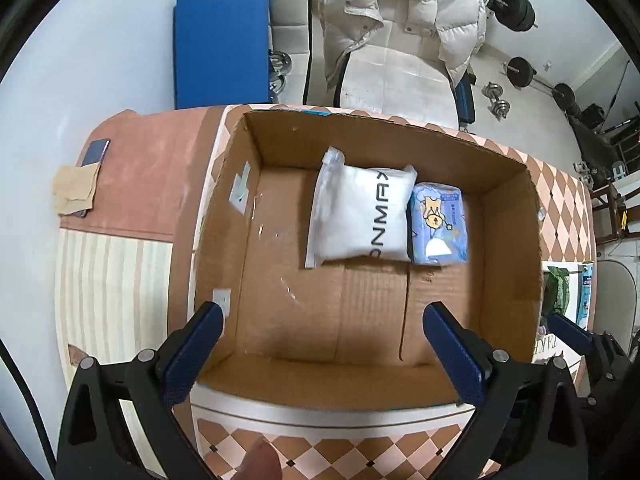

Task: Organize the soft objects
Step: 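Carry both packs into the box and open both tools, then grasp the red snack pack with left tool while right tool grasps the green pack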

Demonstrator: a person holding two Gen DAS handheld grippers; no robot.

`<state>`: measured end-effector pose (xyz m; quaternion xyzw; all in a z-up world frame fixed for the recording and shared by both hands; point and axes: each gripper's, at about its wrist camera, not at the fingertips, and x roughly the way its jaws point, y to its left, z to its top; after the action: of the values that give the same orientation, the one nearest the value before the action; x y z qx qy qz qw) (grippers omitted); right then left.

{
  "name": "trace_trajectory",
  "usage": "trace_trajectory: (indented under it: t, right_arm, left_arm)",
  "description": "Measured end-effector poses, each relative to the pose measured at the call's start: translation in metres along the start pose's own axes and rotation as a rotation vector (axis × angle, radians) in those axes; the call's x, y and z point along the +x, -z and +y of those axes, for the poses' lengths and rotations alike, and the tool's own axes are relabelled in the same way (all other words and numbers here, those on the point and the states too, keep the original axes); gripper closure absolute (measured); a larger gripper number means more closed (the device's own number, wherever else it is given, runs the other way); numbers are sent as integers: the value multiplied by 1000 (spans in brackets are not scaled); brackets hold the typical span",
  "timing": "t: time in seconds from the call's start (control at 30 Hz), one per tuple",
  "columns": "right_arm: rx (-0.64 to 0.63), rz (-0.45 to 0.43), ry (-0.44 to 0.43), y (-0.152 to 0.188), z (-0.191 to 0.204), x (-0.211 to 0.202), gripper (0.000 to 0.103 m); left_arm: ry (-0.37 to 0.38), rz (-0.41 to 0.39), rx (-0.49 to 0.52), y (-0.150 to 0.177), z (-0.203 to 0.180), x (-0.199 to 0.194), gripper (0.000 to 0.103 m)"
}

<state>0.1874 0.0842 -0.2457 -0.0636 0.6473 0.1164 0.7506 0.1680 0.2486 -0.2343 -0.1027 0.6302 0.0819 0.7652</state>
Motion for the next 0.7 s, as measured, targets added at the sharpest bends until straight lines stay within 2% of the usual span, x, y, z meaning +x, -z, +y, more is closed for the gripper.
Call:
trace_trajectory:
  t: [0.17,0.33,0.43,0.5,0.63,0.7]
  right_arm:
    - [48,-57,-101,14,-19,-31,0]
    - [126,-75,-135,21,-79,-64,0]
    - [195,-65,-92,23,-135,-72,0]
    - [253,-40,-21,23,-180,-68,0]
    - [339,37,41,18,-250,-38,0]
    - [364,78,49,16,-276,-17,0]
  left_arm:
    - [11,-38,2,17,-14,-28,0]
    - [23,-66,87,15,-67,-59,0]
    - [-19,-97,214,4,-124,-67,0]
    - [-58,-93,331,-8,-173,-58,0]
    - [-95,-3,597,-38,-271,-10,1]
    - [-128,42,686,-50,-305,17,3]
